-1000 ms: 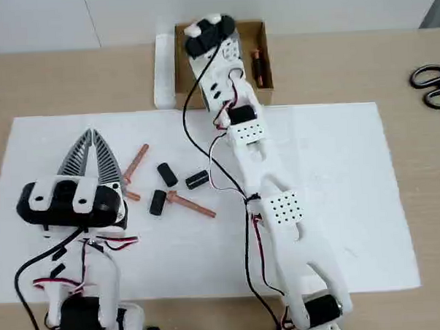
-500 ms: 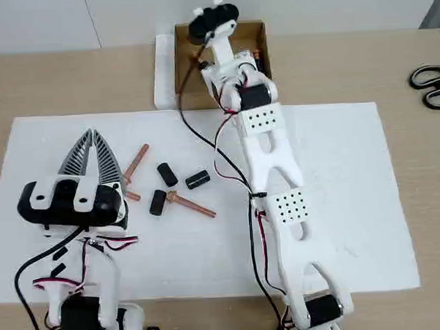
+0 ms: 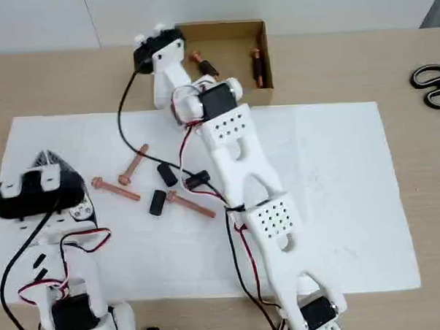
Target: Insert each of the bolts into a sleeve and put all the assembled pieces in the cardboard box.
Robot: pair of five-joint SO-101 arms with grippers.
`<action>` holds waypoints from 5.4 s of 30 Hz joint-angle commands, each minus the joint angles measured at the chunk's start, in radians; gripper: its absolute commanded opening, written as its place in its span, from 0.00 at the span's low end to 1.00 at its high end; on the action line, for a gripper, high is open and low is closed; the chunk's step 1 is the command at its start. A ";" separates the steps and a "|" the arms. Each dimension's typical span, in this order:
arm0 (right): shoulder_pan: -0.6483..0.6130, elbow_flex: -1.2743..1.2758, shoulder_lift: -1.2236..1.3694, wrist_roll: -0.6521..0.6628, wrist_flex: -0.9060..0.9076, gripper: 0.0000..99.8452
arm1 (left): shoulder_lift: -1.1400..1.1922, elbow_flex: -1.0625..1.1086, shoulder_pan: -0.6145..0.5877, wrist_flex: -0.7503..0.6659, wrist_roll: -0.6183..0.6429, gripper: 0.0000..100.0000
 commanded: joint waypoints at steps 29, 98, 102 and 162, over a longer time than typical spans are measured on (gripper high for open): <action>-0.216 0.301 -0.094 -0.203 0.039 0.23 | -0.011 -0.002 -0.224 0.222 0.095 0.01; 0.077 0.672 -0.817 -0.247 0.010 0.01 | 0.623 -0.849 0.091 0.736 0.143 0.01; 0.076 0.672 -0.837 -0.292 0.024 0.01 | 0.795 -0.874 0.091 0.772 0.270 0.01; 0.179 2.484 -1.596 -0.285 -1.119 0.00 | 1.722 -1.254 0.127 0.916 1.040 0.20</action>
